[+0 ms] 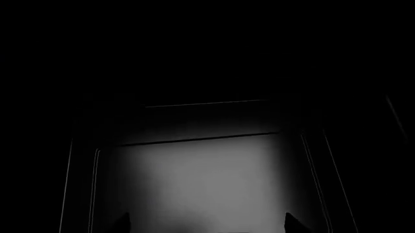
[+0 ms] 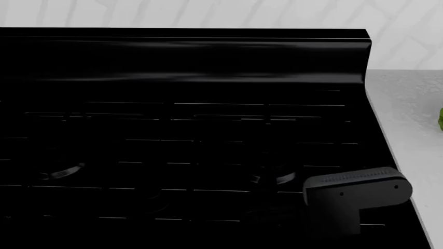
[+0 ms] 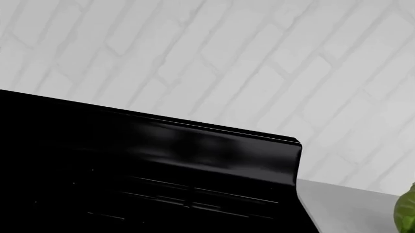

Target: Pick the squash from the counter and place it in the microwave.

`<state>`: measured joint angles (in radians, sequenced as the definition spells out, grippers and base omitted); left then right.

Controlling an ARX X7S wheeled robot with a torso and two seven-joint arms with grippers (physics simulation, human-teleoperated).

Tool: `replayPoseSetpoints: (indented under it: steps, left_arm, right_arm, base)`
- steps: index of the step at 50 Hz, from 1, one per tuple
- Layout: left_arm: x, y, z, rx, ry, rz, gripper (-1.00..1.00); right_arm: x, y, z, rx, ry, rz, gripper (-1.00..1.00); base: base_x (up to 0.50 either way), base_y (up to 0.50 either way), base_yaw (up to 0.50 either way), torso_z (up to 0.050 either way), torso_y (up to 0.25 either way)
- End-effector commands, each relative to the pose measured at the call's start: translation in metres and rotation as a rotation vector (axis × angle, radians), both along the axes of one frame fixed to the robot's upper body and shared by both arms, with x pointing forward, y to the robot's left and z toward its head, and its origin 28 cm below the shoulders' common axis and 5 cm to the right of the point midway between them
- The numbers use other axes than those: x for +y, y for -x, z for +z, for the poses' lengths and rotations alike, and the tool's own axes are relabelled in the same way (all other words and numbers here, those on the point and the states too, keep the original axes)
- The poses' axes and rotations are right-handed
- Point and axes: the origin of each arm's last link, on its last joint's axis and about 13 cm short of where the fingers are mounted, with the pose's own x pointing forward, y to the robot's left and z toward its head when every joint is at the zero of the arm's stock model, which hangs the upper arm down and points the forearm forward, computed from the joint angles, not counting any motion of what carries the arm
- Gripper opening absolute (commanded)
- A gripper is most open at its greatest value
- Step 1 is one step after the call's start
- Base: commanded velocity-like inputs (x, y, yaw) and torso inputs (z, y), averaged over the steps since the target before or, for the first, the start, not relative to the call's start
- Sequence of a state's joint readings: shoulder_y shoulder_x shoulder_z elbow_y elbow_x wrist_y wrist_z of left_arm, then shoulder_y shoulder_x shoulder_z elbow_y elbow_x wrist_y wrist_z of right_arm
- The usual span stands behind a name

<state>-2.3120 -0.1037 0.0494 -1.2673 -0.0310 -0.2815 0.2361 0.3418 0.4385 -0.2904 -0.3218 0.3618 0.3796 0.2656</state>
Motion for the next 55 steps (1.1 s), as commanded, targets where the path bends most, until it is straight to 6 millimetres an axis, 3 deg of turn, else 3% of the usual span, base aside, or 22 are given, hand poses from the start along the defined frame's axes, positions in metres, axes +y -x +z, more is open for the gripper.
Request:
replayPoseSetpoints:
  steps: [1,55]
  left_arm:
    - [-0.01,0.004,0.009,-0.11,-0.075,-0.023,1.0]
    - [-0.018,0.036,0.04,-0.608,-0.195,-0.069,1.0]
  right_arm:
    - [-0.003,-0.003,0.004,-0.019,-0.017,-0.003,1.0]
    - [-0.002,0.001,0.008,-0.03,-0.017,0.001,1.0]
  base:
    - [0.0,0.0,0.0,0.0,0.0]
    - [0.0,0.0,0.0,0.0,0.0]
